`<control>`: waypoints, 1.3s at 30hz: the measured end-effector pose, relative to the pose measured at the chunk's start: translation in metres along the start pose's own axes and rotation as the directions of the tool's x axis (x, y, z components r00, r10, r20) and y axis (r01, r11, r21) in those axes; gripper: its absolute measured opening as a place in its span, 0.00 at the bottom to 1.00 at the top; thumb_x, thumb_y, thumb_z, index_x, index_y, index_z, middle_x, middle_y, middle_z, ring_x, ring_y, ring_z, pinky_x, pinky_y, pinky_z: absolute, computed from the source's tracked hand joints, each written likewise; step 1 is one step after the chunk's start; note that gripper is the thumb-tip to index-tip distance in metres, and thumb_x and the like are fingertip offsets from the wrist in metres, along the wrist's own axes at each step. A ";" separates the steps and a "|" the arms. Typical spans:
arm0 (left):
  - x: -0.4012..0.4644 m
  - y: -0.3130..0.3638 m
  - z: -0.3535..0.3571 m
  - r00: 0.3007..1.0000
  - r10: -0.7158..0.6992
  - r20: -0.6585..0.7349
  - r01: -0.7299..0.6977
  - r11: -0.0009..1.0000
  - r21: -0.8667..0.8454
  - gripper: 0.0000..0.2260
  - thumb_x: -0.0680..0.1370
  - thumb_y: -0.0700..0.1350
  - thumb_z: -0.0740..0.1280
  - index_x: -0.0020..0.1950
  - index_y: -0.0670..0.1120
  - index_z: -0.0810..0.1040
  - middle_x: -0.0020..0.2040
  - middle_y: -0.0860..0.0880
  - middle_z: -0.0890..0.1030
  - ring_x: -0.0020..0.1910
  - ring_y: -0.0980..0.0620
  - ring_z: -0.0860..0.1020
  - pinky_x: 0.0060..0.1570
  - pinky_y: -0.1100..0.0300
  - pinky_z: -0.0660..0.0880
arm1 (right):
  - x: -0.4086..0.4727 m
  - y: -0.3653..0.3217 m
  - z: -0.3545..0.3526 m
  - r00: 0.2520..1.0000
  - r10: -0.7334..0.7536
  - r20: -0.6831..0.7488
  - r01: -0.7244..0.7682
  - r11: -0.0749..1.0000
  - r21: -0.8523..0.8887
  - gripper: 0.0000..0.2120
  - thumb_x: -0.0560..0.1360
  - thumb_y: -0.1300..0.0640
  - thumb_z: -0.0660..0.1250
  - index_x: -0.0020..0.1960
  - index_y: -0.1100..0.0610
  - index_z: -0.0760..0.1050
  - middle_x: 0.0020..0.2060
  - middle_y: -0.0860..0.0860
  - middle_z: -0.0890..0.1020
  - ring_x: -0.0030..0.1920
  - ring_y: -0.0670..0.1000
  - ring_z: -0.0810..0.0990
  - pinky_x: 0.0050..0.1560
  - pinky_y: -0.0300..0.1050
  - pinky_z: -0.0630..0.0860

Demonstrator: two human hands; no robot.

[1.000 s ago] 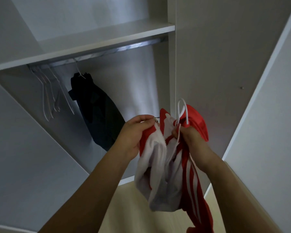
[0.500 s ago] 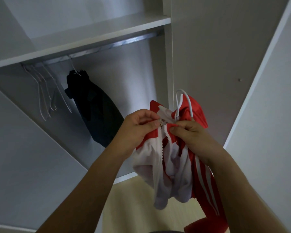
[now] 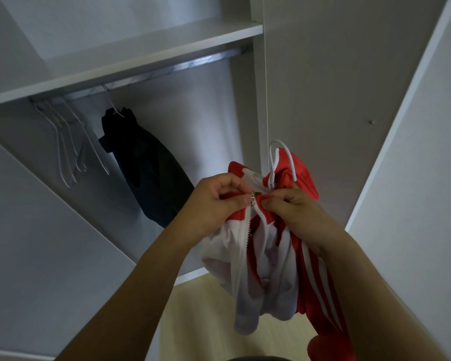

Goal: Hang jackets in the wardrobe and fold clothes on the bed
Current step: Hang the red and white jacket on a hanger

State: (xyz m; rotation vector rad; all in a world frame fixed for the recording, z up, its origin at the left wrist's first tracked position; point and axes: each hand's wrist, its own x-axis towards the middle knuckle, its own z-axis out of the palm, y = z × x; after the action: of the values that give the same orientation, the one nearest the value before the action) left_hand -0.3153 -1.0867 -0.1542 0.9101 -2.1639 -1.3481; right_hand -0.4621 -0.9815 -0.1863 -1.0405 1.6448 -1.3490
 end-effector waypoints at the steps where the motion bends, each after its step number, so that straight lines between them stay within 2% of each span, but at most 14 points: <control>1: 0.000 -0.001 0.000 1.000 -0.003 -0.004 0.003 1.000 0.010 0.03 0.75 0.45 0.72 0.48 0.51 0.82 0.46 0.56 0.85 0.46 0.56 0.84 0.53 0.54 0.81 | 0.000 0.001 0.000 1.000 -0.004 0.002 0.004 1.000 0.014 0.16 0.78 0.56 0.65 0.47 0.71 0.78 0.50 0.71 0.77 0.49 0.70 0.77 0.54 0.60 0.75; 5: 0.002 -0.003 0.001 0.999 -0.034 -0.005 0.034 0.999 -0.041 0.02 0.76 0.45 0.71 0.47 0.51 0.81 0.45 0.55 0.85 0.45 0.55 0.84 0.52 0.53 0.82 | 0.001 0.000 -0.002 0.999 0.015 -0.028 -0.013 0.999 0.053 0.13 0.78 0.54 0.65 0.46 0.63 0.82 0.53 0.65 0.79 0.51 0.65 0.79 0.57 0.58 0.77; 8: 0.001 -0.006 0.005 0.998 -0.062 0.006 0.062 0.996 -0.070 0.01 0.76 0.44 0.71 0.47 0.50 0.82 0.46 0.52 0.85 0.47 0.51 0.84 0.54 0.49 0.81 | 0.001 0.000 0.000 1.000 -0.014 -0.016 0.015 0.998 0.061 0.12 0.79 0.55 0.65 0.44 0.62 0.82 0.45 0.65 0.81 0.50 0.69 0.78 0.59 0.64 0.74; 10: -0.001 -0.010 0.010 0.997 -0.069 0.022 0.071 0.993 -0.089 0.01 0.76 0.43 0.71 0.46 0.49 0.82 0.47 0.49 0.85 0.48 0.48 0.83 0.55 0.48 0.80 | 0.005 0.003 0.003 0.994 -0.039 -0.102 0.044 0.998 0.050 0.11 0.78 0.58 0.66 0.41 0.63 0.81 0.40 0.58 0.83 0.51 0.60 0.79 0.66 0.61 0.70; 12: -0.001 -0.013 0.016 0.997 -0.075 0.028 0.078 0.991 -0.105 0.03 0.77 0.43 0.70 0.44 0.49 0.82 0.46 0.49 0.85 0.48 0.47 0.83 0.53 0.51 0.80 | 0.008 0.005 0.005 0.988 -0.030 -0.154 0.044 0.995 0.088 0.11 0.77 0.59 0.66 0.40 0.64 0.81 0.40 0.60 0.82 0.48 0.55 0.79 0.62 0.61 0.71; 16: 0.002 -0.015 0.017 0.996 -0.084 -0.001 0.083 0.985 -0.150 0.05 0.78 0.49 0.68 0.45 0.50 0.82 0.44 0.53 0.83 0.46 0.52 0.82 0.44 0.62 0.77 | 0.011 0.006 0.001 0.998 -0.030 -0.046 0.034 0.996 0.084 0.10 0.78 0.57 0.65 0.43 0.58 0.83 0.48 0.58 0.83 0.65 0.61 0.72 0.69 0.62 0.65; 19: 0.008 -0.016 0.016 0.996 -0.042 -0.085 0.030 0.990 -0.138 0.04 0.78 0.47 0.69 0.46 0.49 0.83 0.42 0.56 0.82 0.44 0.55 0.82 0.41 0.67 0.77 | 0.011 0.002 0.001 1.000 -0.004 -0.026 0.006 0.997 0.077 0.10 0.78 0.55 0.65 0.43 0.54 0.84 0.58 0.60 0.77 0.58 0.60 0.78 0.64 0.58 0.73; 22: 0.009 -0.017 0.019 0.979 0.021 -0.203 -0.046 0.992 -0.116 0.05 0.78 0.42 0.69 0.42 0.49 0.81 0.39 0.60 0.81 0.41 0.61 0.80 0.39 0.73 0.74 | 0.013 0.001 0.004 0.995 0.005 -0.100 0.007 0.993 0.114 0.10 0.78 0.56 0.65 0.43 0.55 0.84 0.57 0.61 0.78 0.55 0.60 0.80 0.62 0.57 0.75; 24: 0.007 -0.020 0.021 0.967 0.117 -0.225 -0.132 0.990 -0.053 0.07 0.77 0.41 0.69 0.41 0.51 0.80 0.39 0.60 0.80 0.41 0.60 0.80 0.40 0.71 0.75 | 0.016 0.001 0.004 0.988 0.017 -0.156 0.014 0.980 0.196 0.09 0.78 0.59 0.66 0.44 0.58 0.84 0.54 0.63 0.79 0.52 0.61 0.81 0.60 0.58 0.76; 28: -0.007 -0.026 0.030 0.923 0.369 -0.113 -0.354 0.926 0.132 0.10 0.77 0.41 0.69 0.42 0.57 0.78 0.44 0.61 0.76 0.46 0.57 0.77 0.47 0.68 0.75 | 0.021 0.000 0.008 0.963 0.024 -0.267 0.049 0.963 0.264 0.12 0.78 0.62 0.65 0.39 0.57 0.83 0.42 0.64 0.83 0.42 0.58 0.81 0.55 0.58 0.78; 31: -0.017 -0.041 0.035 0.903 0.386 0.191 -0.428 0.849 0.310 0.03 0.78 0.47 0.67 0.46 0.55 0.80 0.46 0.65 0.74 0.51 0.63 0.74 0.53 0.72 0.70 | 0.025 0.000 0.003 0.934 0.063 -0.352 0.045 0.956 0.289 0.13 0.78 0.61 0.65 0.37 0.54 0.82 0.41 0.61 0.84 0.44 0.60 0.82 0.57 0.58 0.79; 33: -0.018 -0.051 0.037 0.934 0.290 0.208 -0.343 0.890 0.301 0.03 0.79 0.49 0.67 0.45 0.55 0.77 0.47 0.65 0.74 0.52 0.63 0.75 0.53 0.71 0.72 | 0.027 -0.002 -0.005 0.939 0.076 -0.335 0.037 0.947 0.320 0.13 0.79 0.60 0.65 0.38 0.54 0.83 0.44 0.61 0.84 0.49 0.64 0.82 0.58 0.58 0.78; 36: -0.004 -0.042 0.037 1.000 0.000 0.007 -0.001 1.000 0.008 0.05 0.78 0.51 0.68 0.45 0.53 0.73 0.43 0.58 0.78 0.46 0.55 0.80 0.43 0.66 0.78 | 0.027 -0.007 -0.008 0.960 0.025 -0.278 0.058 0.956 0.287 0.12 0.79 0.59 0.65 0.40 0.56 0.84 0.45 0.63 0.83 0.51 0.66 0.81 0.57 0.58 0.78; 39: 0.012 -0.026 0.036 0.990 -0.057 0.128 0.042 0.992 0.121 0.10 0.76 0.62 0.65 0.50 0.57 0.76 0.41 0.60 0.81 0.41 0.60 0.82 0.38 0.68 0.77 | 0.026 -0.011 0.000 0.972 -0.017 -0.233 0.075 0.967 0.245 0.11 0.79 0.59 0.65 0.41 0.55 0.84 0.44 0.62 0.84 0.49 0.64 0.82 0.55 0.57 0.80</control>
State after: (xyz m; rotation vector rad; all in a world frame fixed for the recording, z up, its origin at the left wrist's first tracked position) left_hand -0.3394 -1.0810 -0.1934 0.9495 -2.3565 -1.3501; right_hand -0.4710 -1.0069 -0.1769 -0.8002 1.5655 -1.7133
